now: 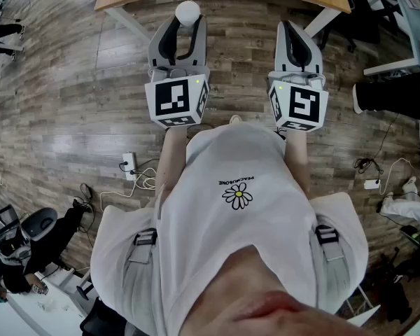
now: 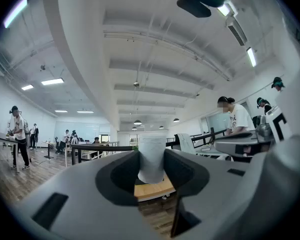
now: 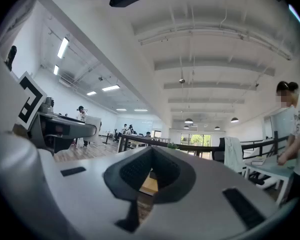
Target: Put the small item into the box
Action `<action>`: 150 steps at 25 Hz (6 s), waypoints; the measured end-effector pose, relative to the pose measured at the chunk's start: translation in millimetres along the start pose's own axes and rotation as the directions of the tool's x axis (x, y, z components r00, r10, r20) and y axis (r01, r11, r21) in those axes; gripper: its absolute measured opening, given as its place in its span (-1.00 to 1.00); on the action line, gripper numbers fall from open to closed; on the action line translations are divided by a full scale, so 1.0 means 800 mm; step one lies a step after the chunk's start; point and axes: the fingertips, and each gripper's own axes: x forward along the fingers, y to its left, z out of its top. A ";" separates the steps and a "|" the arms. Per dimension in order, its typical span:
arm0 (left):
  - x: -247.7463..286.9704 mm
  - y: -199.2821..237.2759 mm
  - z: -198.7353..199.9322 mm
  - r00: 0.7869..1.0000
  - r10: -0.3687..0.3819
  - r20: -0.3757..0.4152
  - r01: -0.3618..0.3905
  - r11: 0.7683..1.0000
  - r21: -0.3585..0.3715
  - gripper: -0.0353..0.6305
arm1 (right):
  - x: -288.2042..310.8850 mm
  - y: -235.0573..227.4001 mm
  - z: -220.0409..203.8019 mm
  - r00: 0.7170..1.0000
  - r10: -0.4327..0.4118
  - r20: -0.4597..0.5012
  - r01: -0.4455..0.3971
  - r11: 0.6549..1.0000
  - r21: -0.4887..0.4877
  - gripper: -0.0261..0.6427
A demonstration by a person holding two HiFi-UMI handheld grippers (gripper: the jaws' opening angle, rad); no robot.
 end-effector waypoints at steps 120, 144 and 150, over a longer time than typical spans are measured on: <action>0.721 0.019 -0.213 0.556 -0.551 -0.622 0.801 0.554 0.226 -0.40 | 0.594 -0.254 -0.134 0.987 -0.035 -0.157 0.045 0.997 0.060 -0.90; 0.689 -0.034 -0.462 0.129 -0.285 -0.950 0.957 0.286 0.044 -0.39 | 0.534 -0.303 -0.194 0.945 -0.161 -0.286 0.185 0.981 0.060 -0.90; 0.690 -0.039 -0.465 0.132 -0.242 -0.961 0.970 0.233 0.075 -0.38 | 0.530 -0.303 -0.198 0.941 -0.166 -0.294 0.195 0.978 0.072 -0.90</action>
